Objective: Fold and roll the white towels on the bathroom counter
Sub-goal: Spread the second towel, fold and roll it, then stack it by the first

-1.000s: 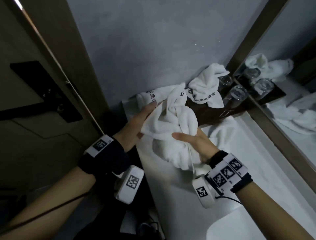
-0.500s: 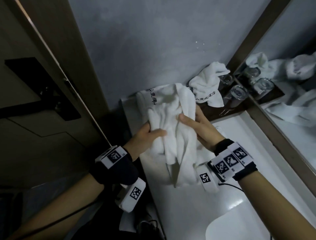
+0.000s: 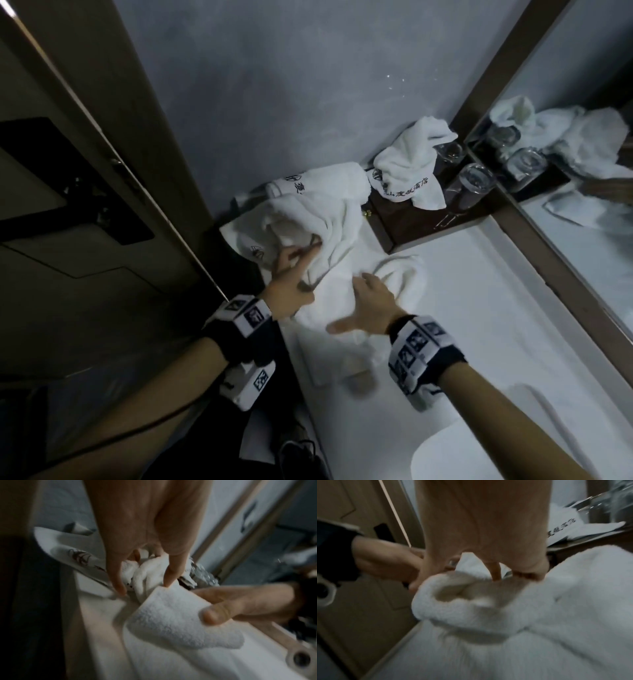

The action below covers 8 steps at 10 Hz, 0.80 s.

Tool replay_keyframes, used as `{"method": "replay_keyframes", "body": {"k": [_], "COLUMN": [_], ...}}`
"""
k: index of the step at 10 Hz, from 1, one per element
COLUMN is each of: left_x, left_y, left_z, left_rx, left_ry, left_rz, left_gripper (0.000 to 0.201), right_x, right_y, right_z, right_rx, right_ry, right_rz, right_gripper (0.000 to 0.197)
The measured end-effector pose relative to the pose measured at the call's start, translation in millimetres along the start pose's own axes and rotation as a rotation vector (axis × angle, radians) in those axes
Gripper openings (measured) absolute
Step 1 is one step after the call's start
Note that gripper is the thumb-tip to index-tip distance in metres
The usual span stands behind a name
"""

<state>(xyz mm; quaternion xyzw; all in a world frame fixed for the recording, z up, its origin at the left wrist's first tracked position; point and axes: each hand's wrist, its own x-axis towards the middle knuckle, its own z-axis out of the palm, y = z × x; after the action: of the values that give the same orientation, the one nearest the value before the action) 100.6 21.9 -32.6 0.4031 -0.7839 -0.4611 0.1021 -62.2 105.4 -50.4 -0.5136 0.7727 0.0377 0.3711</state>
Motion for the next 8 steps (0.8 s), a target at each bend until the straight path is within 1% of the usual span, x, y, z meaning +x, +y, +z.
{"method": "replay_keyframes", "body": {"k": [1,2,3,4,5,6,7,8], "left_x": [-10.2,-16.1,-21.3,-27.1,-34.7,-38.8,-42.5,-50.0], "left_y": [-2.9,-0.3,-3.0,-8.6,-8.3,-3.1,-0.9,-1.8], "left_z": [13.5,20.5,23.8,27.3,31.3,35.6,31.9,24.8], "left_rx": [0.032,0.031,0.031,-0.068,-0.294,-0.425,-0.47,-0.409], "left_ry": [0.079,0.189,0.267,0.179,0.002,-0.065,-0.04,0.079], "left_rz": [-0.029,-0.042,-0.016,-0.088,-0.15,-0.153,-0.174,-0.112], "left_gripper": [0.083,0.086,0.085,0.09,0.098,0.1,0.089,0.083], "right_x": [-4.9,-8.2,-13.7,-14.9,-15.8,-25.5,-42.6,-33.8], "right_y": [-2.4,-0.3,1.5,-0.1,0.1,-26.3,-33.5,-2.4], "right_z": [22.1,17.3,5.6,-4.2,-10.1,-14.8,-29.8,-6.5], "right_rx": [-0.117,-0.09,0.165,0.523,0.892,1.266,1.702,0.822], "right_ry": [0.145,0.269,0.25,0.306,0.386,0.383,0.459,0.344], "right_rz": [-0.043,-0.078,-0.042,0.022,-0.001,-0.12,-0.114,0.174], "right_gripper": [0.091,0.061,0.056,0.039,0.025,0.015,0.02,0.034]}}
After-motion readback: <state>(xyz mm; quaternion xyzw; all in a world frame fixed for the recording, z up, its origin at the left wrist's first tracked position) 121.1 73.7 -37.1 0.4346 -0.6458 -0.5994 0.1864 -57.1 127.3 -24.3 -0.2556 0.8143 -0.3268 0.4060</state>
